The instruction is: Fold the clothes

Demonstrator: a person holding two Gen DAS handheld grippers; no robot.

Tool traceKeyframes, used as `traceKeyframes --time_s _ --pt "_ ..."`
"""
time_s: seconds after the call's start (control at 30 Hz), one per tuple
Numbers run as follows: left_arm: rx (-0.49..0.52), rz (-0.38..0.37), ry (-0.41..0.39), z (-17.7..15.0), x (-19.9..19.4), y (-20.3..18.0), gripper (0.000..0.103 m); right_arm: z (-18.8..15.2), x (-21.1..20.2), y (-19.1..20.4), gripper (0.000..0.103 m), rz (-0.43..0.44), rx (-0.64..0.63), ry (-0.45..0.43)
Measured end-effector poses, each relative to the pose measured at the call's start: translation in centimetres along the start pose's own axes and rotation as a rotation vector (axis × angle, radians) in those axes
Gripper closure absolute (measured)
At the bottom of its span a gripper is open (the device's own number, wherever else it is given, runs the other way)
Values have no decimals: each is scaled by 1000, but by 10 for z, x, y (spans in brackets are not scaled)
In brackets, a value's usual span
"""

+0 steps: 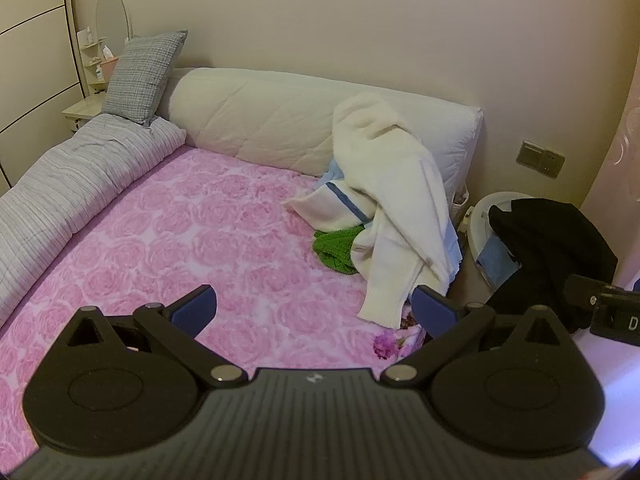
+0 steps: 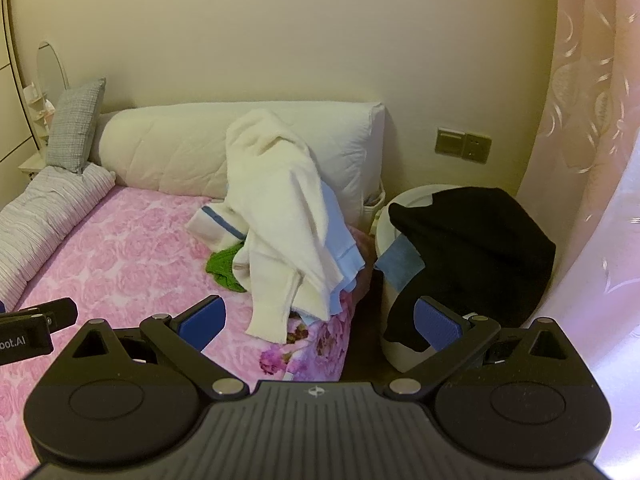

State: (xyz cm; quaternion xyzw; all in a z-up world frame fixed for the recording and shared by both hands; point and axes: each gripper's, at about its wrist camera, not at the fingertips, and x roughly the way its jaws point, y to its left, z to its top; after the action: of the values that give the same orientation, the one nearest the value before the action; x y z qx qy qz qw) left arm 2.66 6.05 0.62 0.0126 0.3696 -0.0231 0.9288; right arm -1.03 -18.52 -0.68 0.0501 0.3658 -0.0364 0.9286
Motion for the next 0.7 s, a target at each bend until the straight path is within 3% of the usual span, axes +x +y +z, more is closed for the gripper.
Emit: traceKeyframes --time_s 0.27,0.7 --pt "11 -13 -1 2 5 8 0 19 4 22 0 -20 22 15" --pt "34 -34 4 8 16 18 0 21 8 39 0 -30 43 14"
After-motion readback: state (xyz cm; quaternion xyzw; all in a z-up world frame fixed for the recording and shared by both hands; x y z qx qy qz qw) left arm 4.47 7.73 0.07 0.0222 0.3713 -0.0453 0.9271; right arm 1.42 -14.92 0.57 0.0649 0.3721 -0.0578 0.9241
